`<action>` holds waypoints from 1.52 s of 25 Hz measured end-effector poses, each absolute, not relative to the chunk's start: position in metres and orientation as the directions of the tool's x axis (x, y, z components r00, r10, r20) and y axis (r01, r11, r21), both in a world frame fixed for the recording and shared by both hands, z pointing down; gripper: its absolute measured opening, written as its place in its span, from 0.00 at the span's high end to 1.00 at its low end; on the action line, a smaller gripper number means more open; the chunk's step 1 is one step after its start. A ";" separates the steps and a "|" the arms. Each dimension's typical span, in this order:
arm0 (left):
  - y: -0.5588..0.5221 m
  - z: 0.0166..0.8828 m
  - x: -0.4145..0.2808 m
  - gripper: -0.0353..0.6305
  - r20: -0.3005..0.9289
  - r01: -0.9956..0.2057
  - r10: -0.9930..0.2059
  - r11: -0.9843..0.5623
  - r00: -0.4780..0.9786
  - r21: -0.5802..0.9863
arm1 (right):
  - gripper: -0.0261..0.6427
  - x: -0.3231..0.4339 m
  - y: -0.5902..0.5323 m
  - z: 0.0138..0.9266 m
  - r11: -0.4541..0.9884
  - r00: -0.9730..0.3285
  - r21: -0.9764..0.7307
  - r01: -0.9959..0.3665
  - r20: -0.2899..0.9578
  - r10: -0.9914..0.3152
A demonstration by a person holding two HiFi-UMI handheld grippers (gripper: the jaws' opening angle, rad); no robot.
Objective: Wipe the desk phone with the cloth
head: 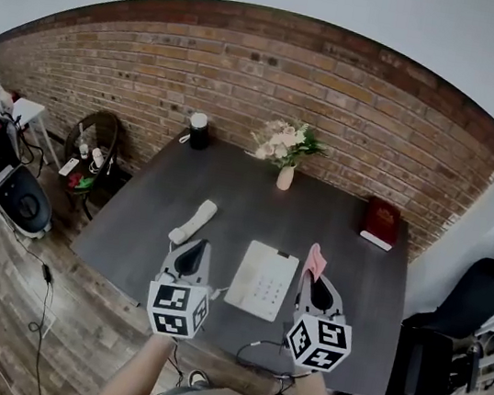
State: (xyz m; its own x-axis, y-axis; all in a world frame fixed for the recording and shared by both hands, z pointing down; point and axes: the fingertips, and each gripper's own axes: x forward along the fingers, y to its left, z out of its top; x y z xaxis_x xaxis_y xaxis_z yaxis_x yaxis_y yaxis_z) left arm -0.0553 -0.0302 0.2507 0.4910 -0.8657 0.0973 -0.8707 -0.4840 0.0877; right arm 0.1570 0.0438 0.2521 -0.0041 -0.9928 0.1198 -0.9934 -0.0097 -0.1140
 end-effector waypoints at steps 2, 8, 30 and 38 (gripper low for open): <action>-0.043 0.255 -0.058 0.94 0.103 -0.863 -0.857 -0.498 0.504 0.086 | 0.93 0.156 0.036 0.254 -0.031 0.018 -0.102 -0.994 0.126 -0.992; -0.069 0.286 -0.055 0.94 0.151 -0.851 -0.838 -0.505 0.524 0.145 | 0.93 0.160 0.024 0.276 -0.072 0.056 -0.074 -0.995 0.192 -0.980; -0.097 0.353 -0.058 0.94 0.282 -0.890 -0.844 -0.428 0.455 0.156 | 0.93 0.160 -0.028 0.330 0.007 -0.021 -0.047 -0.999 0.321 -0.947; -0.090 0.392 -0.059 0.94 0.351 -0.893 -0.821 -0.420 0.449 0.160 | 0.93 0.153 -0.025 0.369 0.023 -0.050 -0.071 -0.997 0.394 -0.918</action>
State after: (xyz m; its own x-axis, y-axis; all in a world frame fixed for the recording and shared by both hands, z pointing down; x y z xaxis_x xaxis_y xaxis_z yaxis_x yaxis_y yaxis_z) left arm -0.0589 -0.0897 0.3918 0.4493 -0.8215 0.3511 -0.8933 -0.4202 0.1599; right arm 0.1528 -0.0255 0.3689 -0.0495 -0.9178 0.3940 -0.9972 0.0234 -0.0708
